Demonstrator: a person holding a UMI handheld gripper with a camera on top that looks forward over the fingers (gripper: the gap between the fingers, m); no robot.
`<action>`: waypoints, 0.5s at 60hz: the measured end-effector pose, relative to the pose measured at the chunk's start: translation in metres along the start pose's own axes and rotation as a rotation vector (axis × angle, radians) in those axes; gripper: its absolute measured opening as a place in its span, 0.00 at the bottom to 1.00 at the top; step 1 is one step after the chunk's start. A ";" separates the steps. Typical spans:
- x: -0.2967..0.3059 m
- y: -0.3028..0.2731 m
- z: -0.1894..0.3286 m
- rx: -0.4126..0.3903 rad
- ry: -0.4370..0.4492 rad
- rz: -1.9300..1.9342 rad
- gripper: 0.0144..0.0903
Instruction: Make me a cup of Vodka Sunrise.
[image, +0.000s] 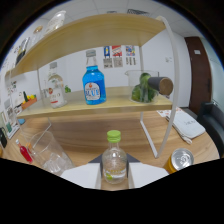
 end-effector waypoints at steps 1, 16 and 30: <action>0.000 0.004 0.001 -0.007 -0.001 0.000 0.28; -0.001 0.032 0.008 -0.084 -0.003 -0.018 0.28; 0.003 0.046 0.005 -0.136 0.021 0.004 0.30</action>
